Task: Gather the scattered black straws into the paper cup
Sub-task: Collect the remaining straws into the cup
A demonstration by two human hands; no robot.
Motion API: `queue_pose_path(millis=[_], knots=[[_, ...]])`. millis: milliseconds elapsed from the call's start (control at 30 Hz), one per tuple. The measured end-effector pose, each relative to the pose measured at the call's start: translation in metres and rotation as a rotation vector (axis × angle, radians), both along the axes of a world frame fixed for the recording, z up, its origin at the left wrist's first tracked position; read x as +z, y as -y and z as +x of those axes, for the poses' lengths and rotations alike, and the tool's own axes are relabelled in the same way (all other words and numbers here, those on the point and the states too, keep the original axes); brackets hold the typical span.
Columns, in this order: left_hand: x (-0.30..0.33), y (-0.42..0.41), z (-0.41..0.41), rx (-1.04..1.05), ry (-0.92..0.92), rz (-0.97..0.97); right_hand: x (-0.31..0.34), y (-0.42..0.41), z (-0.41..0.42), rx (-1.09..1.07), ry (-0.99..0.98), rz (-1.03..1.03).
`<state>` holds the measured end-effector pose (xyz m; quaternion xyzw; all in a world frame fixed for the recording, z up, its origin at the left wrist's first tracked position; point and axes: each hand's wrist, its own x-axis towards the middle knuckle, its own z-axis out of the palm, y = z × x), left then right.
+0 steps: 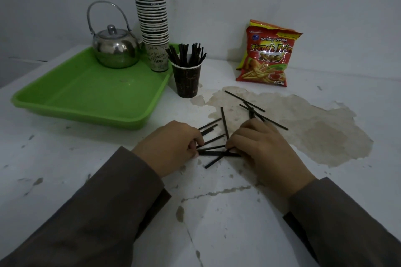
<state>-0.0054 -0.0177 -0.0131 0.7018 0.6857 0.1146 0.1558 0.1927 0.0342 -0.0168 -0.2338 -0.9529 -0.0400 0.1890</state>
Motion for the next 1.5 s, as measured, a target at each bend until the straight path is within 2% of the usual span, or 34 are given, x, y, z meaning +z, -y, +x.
queue_pose_path(millis=[133, 233, 433, 667, 800, 933, 1133, 1333, 1500], knots=[[0.003, 0.003, -0.002, 0.001, 0.054, 0.017, -0.003, 0.007, -0.007, 0.018, 0.060, 0.049], [0.007, 0.004, -0.004, -0.026, 0.026, 0.046, -0.006, 0.013, -0.015, 0.018, 0.107, 0.093], [0.016, 0.006, -0.009, 0.083, 0.083, 0.268, -0.011, 0.016, -0.021, -0.015, 0.146, 0.105], [0.032, 0.009, -0.010, 0.221, 0.449, 0.536, -0.015, 0.012, -0.023, -0.057, 0.121, 0.036], [0.040, 0.011, -0.009, 0.231, 0.796, 0.522, -0.015, 0.012, -0.028, -0.064, 0.131, 0.099], [0.039, 0.011, -0.005, 0.254, 0.972, 0.470, -0.015, 0.013, -0.029, -0.071, 0.153, 0.096], [0.034, 0.008, -0.004, 0.279, 1.034, 0.454, -0.013, 0.012, -0.029, -0.083, 0.143, 0.046], [0.031, 0.006, -0.002, 0.290, 1.040, 0.483, -0.013, 0.016, -0.035, -0.121, 0.183, 0.099], [0.030, 0.005, -0.005, 0.308, 1.051, 0.570, 0.005, 0.009, -0.025, -0.163, 0.102, -0.071]])
